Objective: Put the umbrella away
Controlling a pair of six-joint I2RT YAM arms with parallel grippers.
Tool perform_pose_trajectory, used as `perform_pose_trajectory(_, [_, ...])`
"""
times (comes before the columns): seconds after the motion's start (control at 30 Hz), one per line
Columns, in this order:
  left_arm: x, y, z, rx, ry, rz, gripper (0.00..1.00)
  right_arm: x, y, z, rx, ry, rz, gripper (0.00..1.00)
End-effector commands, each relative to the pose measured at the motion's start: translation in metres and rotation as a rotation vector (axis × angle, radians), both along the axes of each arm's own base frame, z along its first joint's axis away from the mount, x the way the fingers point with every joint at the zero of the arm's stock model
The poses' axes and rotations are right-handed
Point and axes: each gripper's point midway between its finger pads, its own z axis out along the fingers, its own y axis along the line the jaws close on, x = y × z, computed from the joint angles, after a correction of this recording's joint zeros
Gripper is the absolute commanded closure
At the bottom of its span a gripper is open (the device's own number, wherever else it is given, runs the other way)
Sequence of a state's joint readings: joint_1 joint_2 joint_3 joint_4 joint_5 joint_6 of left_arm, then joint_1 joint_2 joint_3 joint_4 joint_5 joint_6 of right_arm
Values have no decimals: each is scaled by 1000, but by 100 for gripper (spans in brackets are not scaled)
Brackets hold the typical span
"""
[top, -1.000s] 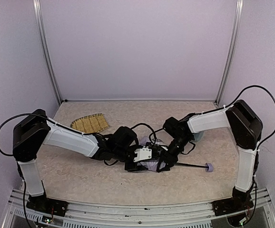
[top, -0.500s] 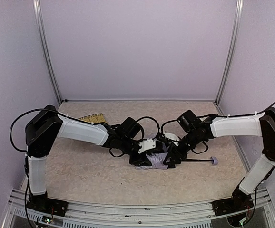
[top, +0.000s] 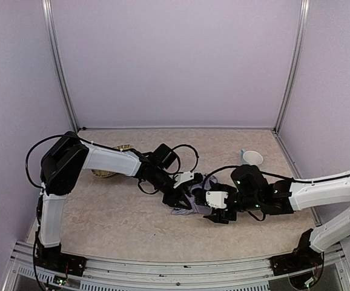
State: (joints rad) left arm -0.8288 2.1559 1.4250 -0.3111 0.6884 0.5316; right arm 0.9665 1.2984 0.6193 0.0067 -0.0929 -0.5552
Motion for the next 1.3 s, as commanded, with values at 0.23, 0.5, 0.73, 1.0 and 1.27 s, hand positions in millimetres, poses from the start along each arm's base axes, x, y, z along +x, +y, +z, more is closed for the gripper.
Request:
perform_pose_trajectory(0.23, [-49,79,-93,383,401,59,69,46,17,-62,-276,-183,-42,23])
perform_pose_trajectory(0.5, [-60,75,-79,318,451,-28,71,60,6,-98,-404,-130,-161,62])
perform_pose_trajectory(0.73, [-13,46,9,-80,265,52,31,31,-1,-109,-422,53,-124,87])
perform_pose_trajectory(1.0, [17,84,124,-553,-313,266,16,-14,-13,-122,-452,460,-94,91])
perform_pose_trajectory(1.27, [-28,97,105,-420,-632,184,25,-60,-16,-115,-459,1007,-36,89])
